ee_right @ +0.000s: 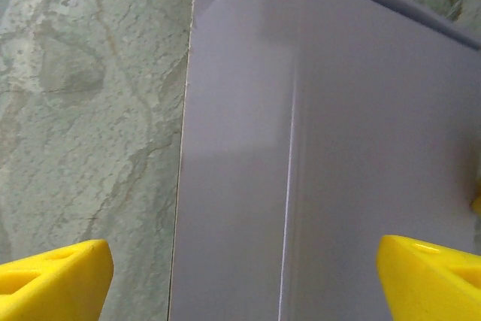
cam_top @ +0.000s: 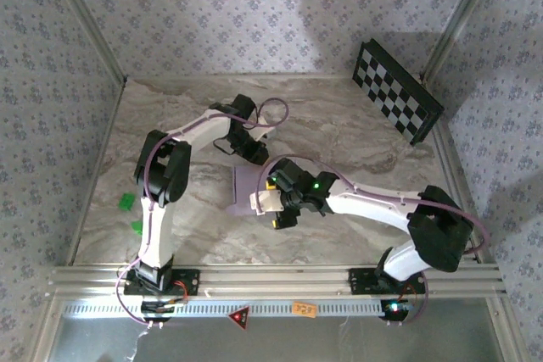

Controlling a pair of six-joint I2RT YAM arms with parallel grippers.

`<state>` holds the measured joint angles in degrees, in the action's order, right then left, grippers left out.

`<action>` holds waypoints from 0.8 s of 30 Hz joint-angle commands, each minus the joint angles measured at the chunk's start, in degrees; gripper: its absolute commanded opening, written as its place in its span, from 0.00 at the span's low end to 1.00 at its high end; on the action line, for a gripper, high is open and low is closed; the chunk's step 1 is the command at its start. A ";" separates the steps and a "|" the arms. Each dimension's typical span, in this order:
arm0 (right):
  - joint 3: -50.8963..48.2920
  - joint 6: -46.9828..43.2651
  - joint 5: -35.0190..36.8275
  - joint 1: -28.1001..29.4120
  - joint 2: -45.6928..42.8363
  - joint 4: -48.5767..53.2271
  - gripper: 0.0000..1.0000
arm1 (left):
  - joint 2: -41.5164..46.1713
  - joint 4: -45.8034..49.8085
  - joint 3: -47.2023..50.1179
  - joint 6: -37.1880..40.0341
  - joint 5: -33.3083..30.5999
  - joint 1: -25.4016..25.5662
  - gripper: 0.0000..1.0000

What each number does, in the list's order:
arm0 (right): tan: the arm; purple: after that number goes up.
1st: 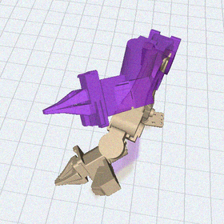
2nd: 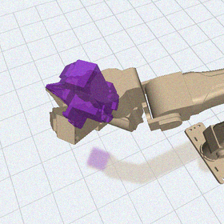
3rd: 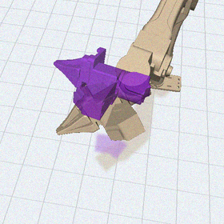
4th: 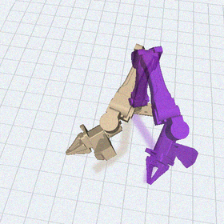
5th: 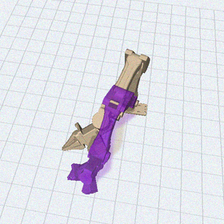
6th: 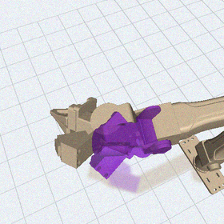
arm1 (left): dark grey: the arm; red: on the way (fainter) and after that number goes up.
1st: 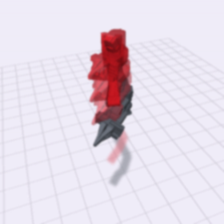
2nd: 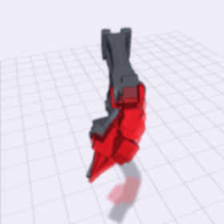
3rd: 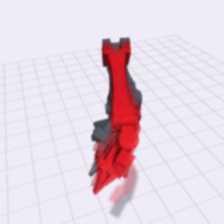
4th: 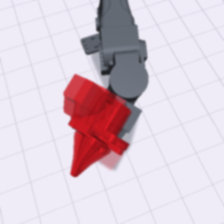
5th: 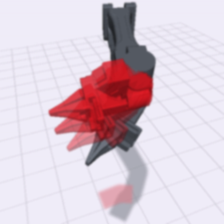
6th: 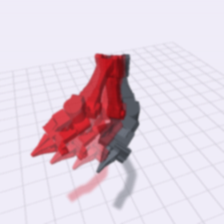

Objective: Fold the paper box

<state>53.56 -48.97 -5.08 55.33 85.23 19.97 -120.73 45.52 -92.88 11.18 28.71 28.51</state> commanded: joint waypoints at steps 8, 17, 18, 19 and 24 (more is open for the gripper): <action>6.47 -5.64 3.27 -1.03 3.07 3.61 0.88 | -3.64 2.20 -1.64 1.36 -2.34 -0.48 0.18; 10.95 -9.08 5.28 -2.26 6.32 6.17 0.82 | -4.51 2.56 -2.65 1.46 -2.49 -0.51 0.19; 11.42 -9.44 5.63 -2.40 6.67 6.29 0.82 | -4.60 2.63 -2.75 1.52 -2.43 -0.54 0.19; 11.89 -9.80 5.74 -2.54 6.95 6.25 0.81 | -4.69 2.78 -2.98 1.60 -2.39 -0.57 0.19; 14.26 -10.86 4.23 -4.57 8.55 6.81 0.78 | -4.88 3.08 -3.43 2.02 -1.99 -0.64 0.20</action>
<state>65.47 -57.67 -0.38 51.94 92.25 24.21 -123.83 45.30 -95.42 11.57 27.66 27.97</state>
